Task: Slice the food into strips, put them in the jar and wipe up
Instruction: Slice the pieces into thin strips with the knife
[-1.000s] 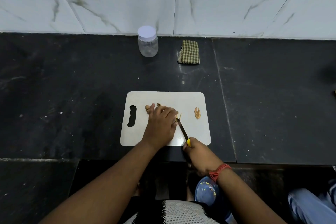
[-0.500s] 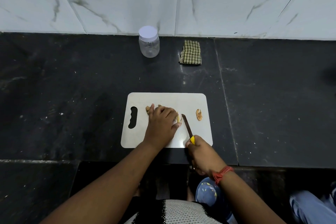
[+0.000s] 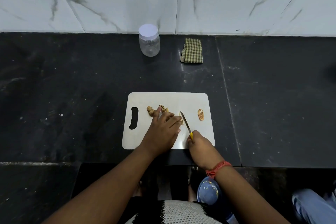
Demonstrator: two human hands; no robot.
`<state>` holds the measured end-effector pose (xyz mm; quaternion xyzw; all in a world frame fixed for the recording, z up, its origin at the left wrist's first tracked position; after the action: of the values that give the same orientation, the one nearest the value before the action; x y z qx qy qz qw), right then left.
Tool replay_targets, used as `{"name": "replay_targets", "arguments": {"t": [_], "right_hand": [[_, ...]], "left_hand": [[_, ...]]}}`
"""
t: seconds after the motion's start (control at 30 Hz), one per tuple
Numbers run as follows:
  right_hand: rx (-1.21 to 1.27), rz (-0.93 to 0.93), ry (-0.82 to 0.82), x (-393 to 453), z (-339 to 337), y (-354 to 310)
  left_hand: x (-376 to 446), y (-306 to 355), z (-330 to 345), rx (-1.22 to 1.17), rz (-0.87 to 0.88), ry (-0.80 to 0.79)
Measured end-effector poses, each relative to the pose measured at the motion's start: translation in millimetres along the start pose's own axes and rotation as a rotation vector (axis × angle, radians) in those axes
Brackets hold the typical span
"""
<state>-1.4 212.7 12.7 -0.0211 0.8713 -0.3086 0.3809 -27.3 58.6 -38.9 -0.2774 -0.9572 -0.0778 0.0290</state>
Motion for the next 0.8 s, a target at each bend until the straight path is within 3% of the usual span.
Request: {"name": "replay_targets", "arguments": {"t": [0.3, 0.8], "right_hand": [[0.049, -0.01, 0.027, -5.2, 0.1, 2.3], [-0.104, -0.03, 0.025, -1.3, 13.5, 7.9]], "left_hand": [[9.7, -4.8, -7.2, 0.033, -0.011, -0.029], [13.8, -25.0, -0.9, -0.091, -0.085, -0.068]]}}
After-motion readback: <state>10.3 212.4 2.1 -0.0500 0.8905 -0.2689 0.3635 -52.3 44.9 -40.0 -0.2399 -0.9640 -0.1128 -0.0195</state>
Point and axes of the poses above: each hand's wrist, its own x-axis towards the middle knuckle, its own z-axis out of the palm, y = z × x, the point moved 3 cm from there along x, towards the middle knuckle, and after that the axes turned 13 degrees about -y, right-handed, at the moved point
